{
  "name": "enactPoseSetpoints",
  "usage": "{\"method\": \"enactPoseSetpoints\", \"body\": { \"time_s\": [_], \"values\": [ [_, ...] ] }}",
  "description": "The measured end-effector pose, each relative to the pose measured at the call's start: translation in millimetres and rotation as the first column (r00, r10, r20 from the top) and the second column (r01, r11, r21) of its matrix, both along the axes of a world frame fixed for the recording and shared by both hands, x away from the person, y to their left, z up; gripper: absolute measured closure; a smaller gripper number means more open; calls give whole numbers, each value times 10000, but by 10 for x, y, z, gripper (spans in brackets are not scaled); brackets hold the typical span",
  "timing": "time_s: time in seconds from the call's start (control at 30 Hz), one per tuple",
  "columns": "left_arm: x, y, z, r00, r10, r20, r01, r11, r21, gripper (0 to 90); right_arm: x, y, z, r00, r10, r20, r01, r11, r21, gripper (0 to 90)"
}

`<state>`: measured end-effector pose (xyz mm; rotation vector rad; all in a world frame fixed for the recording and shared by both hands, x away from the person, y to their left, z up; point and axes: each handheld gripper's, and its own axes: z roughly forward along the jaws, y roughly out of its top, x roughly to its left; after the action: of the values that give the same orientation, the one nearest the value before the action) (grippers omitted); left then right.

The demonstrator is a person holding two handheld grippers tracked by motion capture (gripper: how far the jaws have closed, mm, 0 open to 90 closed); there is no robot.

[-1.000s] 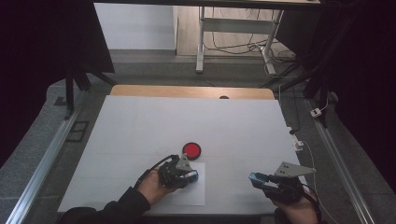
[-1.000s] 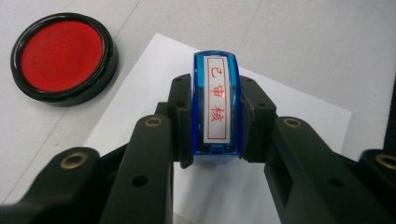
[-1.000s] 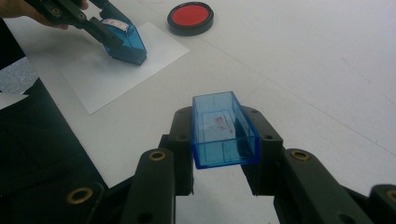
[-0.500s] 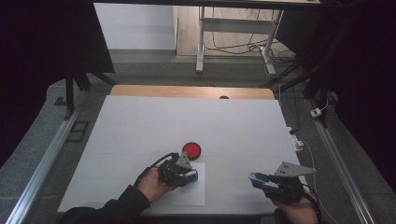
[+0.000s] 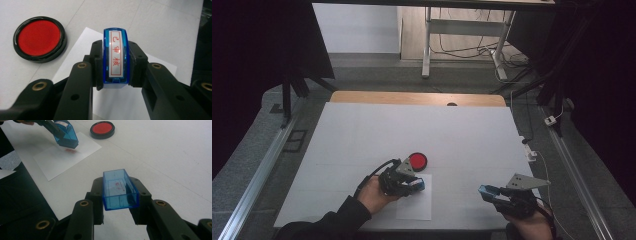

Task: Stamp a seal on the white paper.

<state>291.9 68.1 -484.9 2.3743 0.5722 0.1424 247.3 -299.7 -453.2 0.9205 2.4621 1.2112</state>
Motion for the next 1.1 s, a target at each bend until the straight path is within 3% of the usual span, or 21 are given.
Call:
{"method": "enactPoseSetpoints", "body": {
  "time_s": [0.53,1.1],
  "values": [
    [43,182,184,10000,-60,-70,52,9943,-1064,698,3,0,-1,10000,14,-18,-14,10000,-11,676],
    [61,384,376,9995,-271,134,294,9752,-2195,698,8,1,-4,10000,50,-63,-50,10000,15,676]
  ]
}}
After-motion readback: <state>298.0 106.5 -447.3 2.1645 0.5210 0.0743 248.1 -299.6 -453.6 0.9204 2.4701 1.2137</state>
